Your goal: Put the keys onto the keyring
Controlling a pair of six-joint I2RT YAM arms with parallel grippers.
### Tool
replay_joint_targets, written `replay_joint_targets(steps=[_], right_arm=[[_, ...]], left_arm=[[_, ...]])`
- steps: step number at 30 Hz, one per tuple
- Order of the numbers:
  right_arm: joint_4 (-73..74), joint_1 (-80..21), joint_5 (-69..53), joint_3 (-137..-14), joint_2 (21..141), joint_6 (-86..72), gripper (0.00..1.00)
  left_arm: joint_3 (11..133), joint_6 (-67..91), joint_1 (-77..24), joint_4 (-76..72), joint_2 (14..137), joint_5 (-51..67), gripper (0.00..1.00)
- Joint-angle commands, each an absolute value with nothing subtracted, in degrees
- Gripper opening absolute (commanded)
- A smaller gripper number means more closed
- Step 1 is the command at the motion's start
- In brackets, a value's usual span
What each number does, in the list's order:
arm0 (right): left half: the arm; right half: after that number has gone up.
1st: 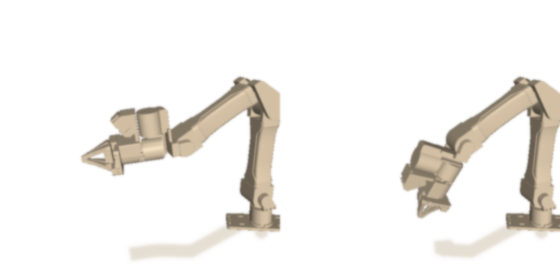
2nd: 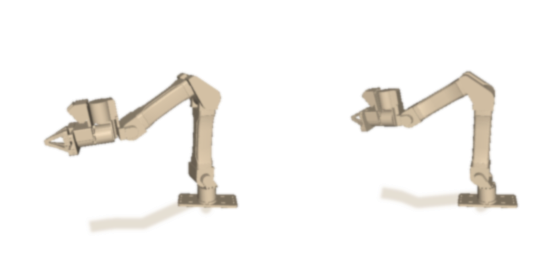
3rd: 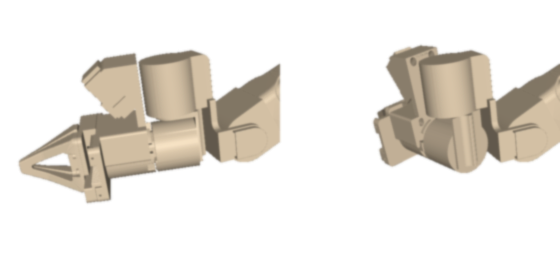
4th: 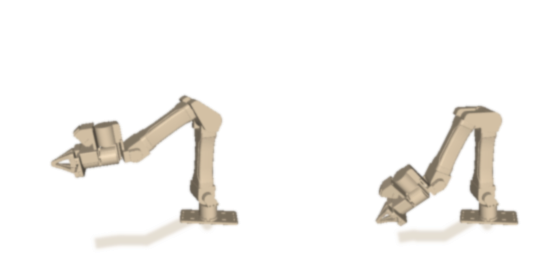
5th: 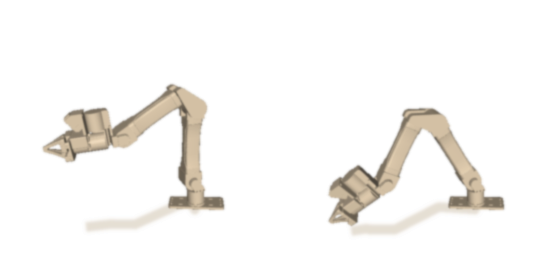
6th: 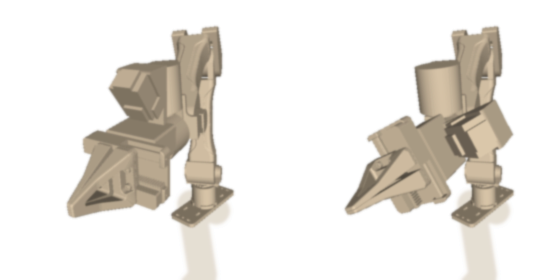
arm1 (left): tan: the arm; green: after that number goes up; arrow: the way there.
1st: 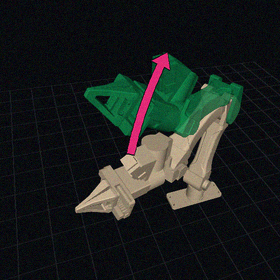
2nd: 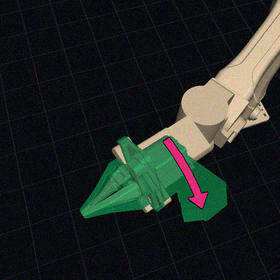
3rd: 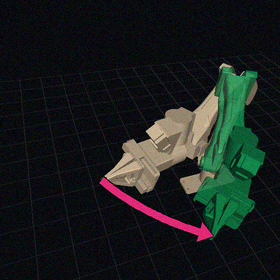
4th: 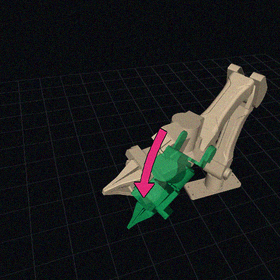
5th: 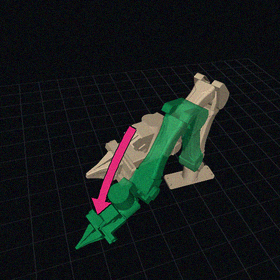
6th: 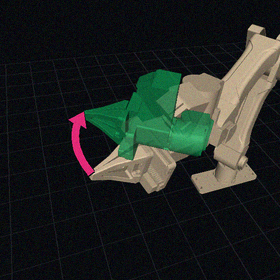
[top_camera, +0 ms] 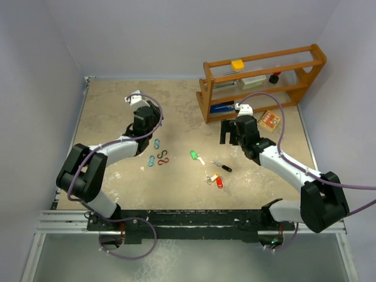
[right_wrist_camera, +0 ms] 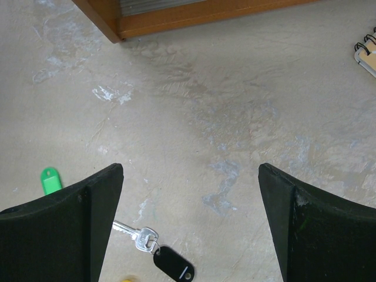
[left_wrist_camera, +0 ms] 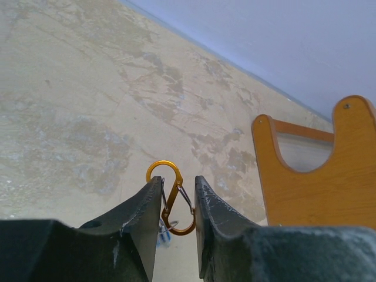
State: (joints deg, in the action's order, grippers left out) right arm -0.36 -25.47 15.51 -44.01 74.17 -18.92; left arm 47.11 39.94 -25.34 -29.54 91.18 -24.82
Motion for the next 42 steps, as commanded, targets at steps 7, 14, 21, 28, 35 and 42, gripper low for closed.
replay_joint_targets(steps=[7, 14, 21, 28, 35, 42], right_arm=[[-1.9, -25.3, 15.6, -43.5, 72.3, -19.5, 1.0], [-2.1, -25.3, 15.4, -43.3, 72.5, -19.7, 1.0], [-2.2, -25.3, 15.1, -43.4, 72.8, -19.8, 1.0], [-2.2, -25.3, 14.9, -43.4, 72.9, -19.9, 1.0], [-2.1, -25.3, 15.0, -43.4, 72.7, -19.9, 1.0], [-2.1, -25.3, 14.9, -43.6, 72.9, -19.8, 1.0]], left_arm=[[49.7, 41.8, -19.8, -32.6, 95.8, -22.4, 0.36], [49.9, 41.5, -19.1, -31.5, 95.2, -24.3, 0.66], [49.9, 40.2, -19.2, -30.3, 93.8, -25.4, 0.74], [51.9, 39.9, -19.0, -27.1, 95.2, -25.1, 0.74], [52.4, 40.5, -19.0, -27.7, 96.2, -23.7, 0.37], [52.6, 40.8, -18.6, -27.6, 96.7, -23.2, 0.18]])
